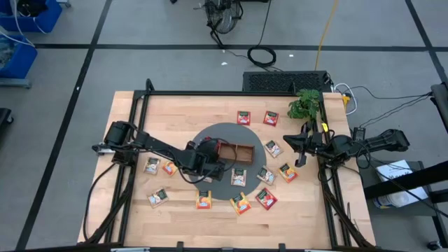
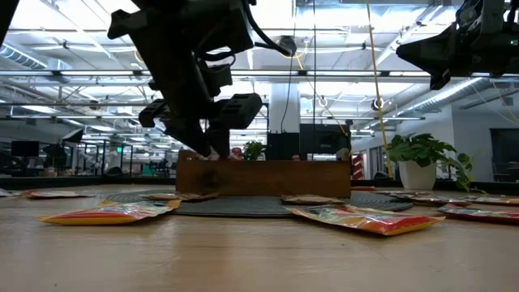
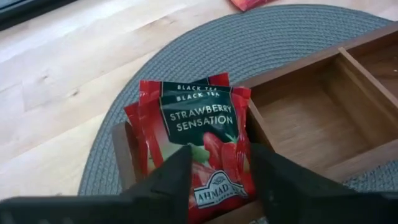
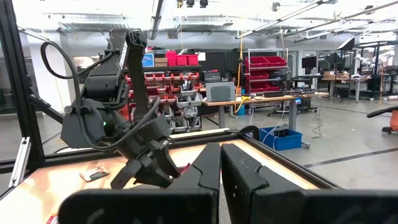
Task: Pick & Place Tea
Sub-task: Put the red tea bag into the left section of the wooden organizer
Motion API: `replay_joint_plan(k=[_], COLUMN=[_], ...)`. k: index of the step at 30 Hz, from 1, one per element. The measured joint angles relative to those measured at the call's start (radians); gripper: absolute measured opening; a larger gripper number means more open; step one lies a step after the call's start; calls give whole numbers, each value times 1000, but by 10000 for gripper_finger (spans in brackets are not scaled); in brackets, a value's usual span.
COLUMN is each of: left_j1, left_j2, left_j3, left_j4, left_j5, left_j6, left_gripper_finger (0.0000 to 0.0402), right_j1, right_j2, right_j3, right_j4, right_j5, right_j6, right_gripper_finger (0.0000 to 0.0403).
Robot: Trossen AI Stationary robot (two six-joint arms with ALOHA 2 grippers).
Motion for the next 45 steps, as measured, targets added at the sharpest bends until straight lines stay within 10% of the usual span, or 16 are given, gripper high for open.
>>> replay_joint_plan(k=[13, 18, 24, 32, 45], left_j1=[5, 43, 133, 204, 210], left_j2=[-65, -147, -191, -134, -100], left_j3=[136, 167, 155, 136, 136], left_j4=[-101, -193, -301, -232, -201], left_j5=[37, 249, 408, 540, 568], left_j6=[348, 511, 579, 717, 723], left_gripper_finger=[263, 263, 199, 14, 4], right_j1=[0, 0, 0, 0, 0], right_j2=[0, 2, 3, 3, 3], right_j3=[0, 0, 0, 0, 0], right_j4=[-1, -8, -8, -8, -17], right_j5=[0, 0, 1, 2, 3], right_j6=[0, 0, 0, 0, -19], right_gripper_finger=[4, 4, 4, 4, 4])
